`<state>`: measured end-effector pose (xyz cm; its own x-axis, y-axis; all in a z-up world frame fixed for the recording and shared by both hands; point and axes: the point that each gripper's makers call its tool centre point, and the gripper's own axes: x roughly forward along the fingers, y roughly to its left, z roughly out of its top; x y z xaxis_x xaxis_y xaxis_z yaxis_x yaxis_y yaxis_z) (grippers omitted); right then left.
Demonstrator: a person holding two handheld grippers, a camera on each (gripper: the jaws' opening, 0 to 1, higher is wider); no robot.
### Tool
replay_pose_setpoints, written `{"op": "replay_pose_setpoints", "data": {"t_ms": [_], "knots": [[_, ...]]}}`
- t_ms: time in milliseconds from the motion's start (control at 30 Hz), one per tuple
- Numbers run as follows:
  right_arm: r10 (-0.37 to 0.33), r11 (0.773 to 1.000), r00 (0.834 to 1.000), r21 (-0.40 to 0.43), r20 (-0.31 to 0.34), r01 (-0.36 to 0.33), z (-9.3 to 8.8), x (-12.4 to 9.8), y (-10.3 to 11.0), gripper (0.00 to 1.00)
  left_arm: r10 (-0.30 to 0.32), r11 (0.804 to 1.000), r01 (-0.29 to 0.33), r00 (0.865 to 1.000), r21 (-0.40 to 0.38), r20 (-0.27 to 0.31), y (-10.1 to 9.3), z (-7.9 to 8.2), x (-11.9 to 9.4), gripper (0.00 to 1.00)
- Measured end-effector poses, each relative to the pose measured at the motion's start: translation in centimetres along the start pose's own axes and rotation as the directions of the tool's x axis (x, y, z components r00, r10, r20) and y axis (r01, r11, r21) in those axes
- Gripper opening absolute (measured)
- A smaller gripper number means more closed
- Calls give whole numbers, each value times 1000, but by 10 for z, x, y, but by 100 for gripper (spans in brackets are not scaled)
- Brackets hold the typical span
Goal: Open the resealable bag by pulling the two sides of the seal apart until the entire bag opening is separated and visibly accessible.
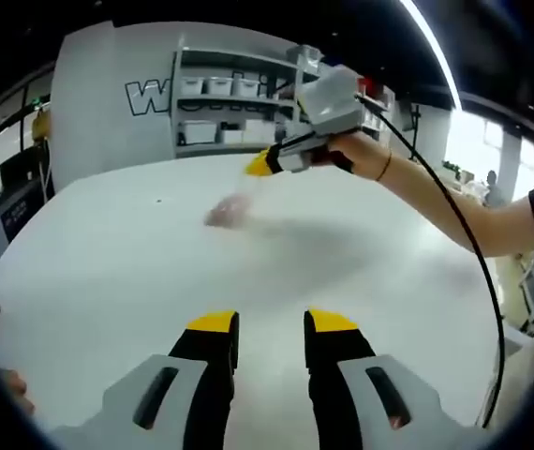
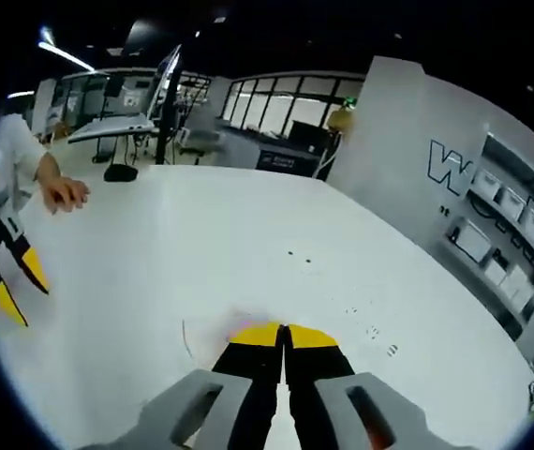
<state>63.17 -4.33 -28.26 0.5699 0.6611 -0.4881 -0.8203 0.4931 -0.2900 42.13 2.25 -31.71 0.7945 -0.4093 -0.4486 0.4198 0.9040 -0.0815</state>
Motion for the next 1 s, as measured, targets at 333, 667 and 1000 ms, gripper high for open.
{"op": "replay_pose_setpoints", "data": {"t_ms": [333,667,1000], "knots": [[95,995,995,20,-24,-95,-9,2,29,0,-2,1000,2,1000,1,-2,-1,0,0,29],[114,993,993,45,-11,-113,-8,14,35,0,4,1000,-4,1000,3,-7,0,-2,-1,28],[124,992,990,22,-69,-122,-26,38,38,0,7,1000,-7,1000,-3,-6,2,-3,-1,28]]}}
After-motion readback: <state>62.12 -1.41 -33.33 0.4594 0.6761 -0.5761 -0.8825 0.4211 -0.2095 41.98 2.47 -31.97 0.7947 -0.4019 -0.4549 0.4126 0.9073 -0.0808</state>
